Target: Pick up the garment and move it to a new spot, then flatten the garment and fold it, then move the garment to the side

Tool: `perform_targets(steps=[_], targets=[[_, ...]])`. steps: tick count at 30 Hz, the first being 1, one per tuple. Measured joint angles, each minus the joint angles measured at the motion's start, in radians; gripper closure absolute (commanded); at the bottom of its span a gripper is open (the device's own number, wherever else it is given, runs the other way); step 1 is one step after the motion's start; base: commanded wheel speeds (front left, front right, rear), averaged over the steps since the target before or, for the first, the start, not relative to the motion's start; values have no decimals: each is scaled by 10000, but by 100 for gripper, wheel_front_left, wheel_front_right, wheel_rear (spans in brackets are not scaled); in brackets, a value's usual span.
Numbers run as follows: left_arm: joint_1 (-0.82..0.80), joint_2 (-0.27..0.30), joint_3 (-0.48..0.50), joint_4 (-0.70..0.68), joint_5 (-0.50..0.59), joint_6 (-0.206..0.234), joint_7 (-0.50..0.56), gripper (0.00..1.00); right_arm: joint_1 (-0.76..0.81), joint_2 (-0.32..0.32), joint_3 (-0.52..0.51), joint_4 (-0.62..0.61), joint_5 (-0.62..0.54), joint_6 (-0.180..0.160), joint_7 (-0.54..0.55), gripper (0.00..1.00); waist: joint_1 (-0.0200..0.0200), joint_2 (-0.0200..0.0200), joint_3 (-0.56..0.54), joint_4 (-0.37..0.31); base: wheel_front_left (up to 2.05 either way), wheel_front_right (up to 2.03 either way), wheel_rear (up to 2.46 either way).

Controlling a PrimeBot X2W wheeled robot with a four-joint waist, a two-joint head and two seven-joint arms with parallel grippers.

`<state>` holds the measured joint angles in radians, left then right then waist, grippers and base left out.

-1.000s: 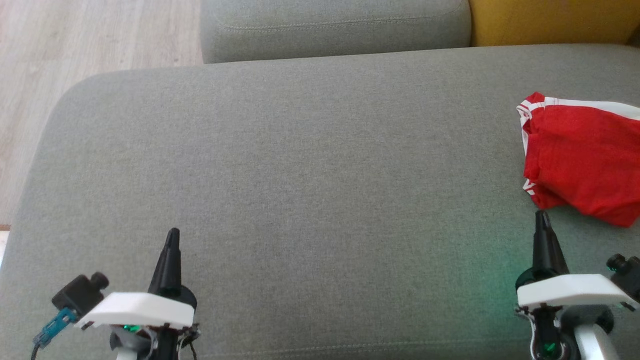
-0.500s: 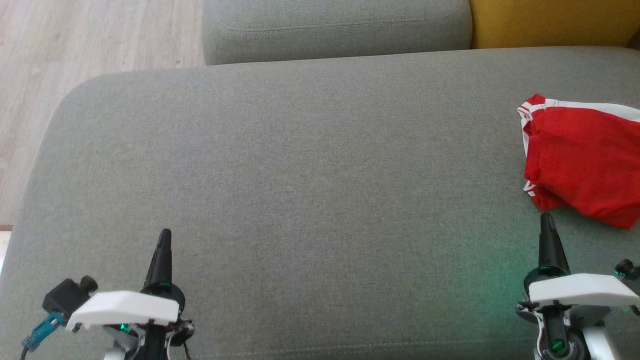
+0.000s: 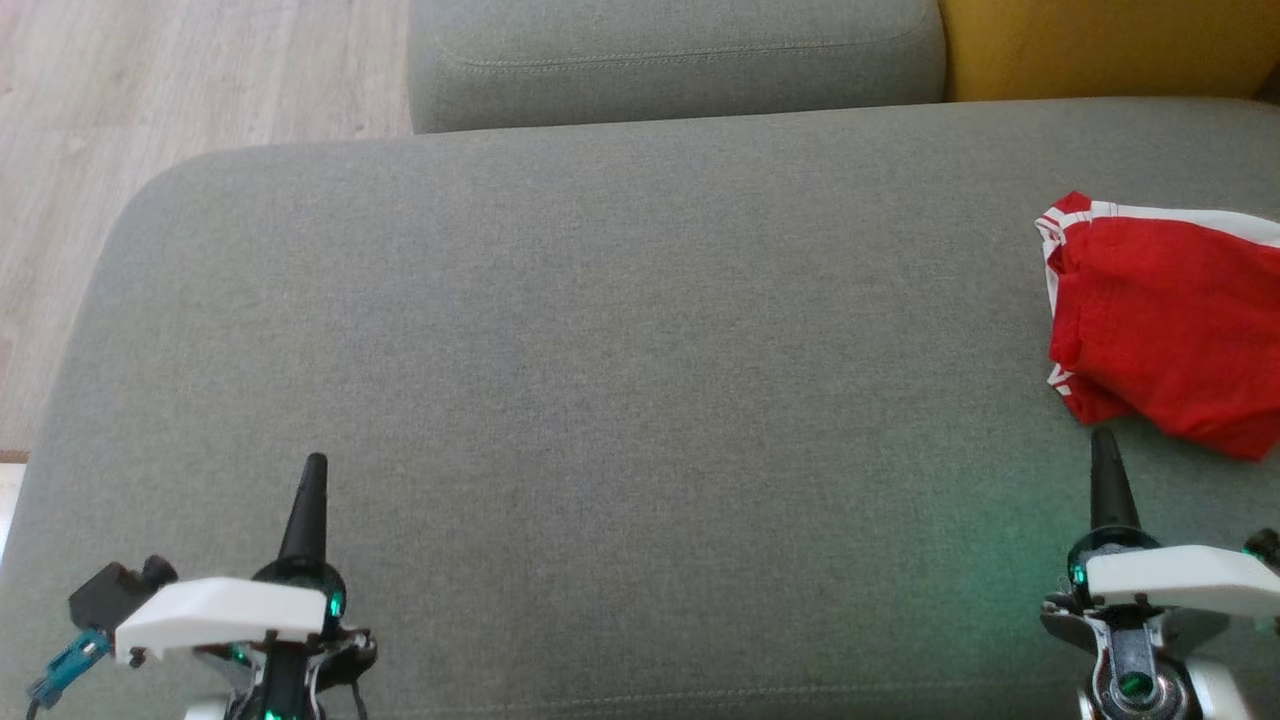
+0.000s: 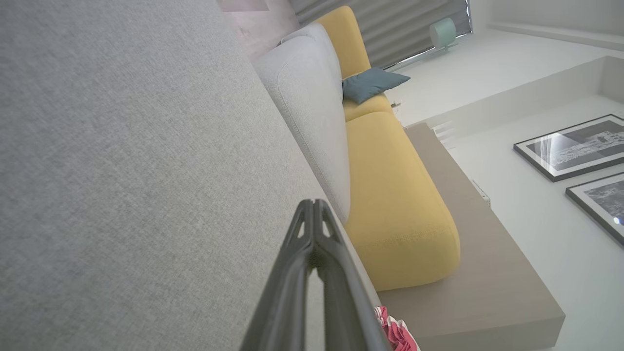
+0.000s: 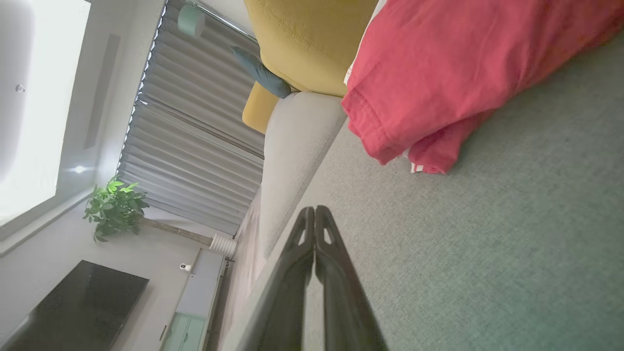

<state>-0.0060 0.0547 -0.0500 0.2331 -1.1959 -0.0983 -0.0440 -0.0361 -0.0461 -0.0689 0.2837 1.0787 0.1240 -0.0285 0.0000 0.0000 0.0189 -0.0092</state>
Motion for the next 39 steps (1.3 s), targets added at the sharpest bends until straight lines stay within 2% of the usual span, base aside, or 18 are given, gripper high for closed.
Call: perform_targets(steps=[39], targets=[[-435,6,924,334,-3948,-249,1172,100,-166,0,-430,-17,4870,0,1137,100,0,0,-147,85,0,0,0]])
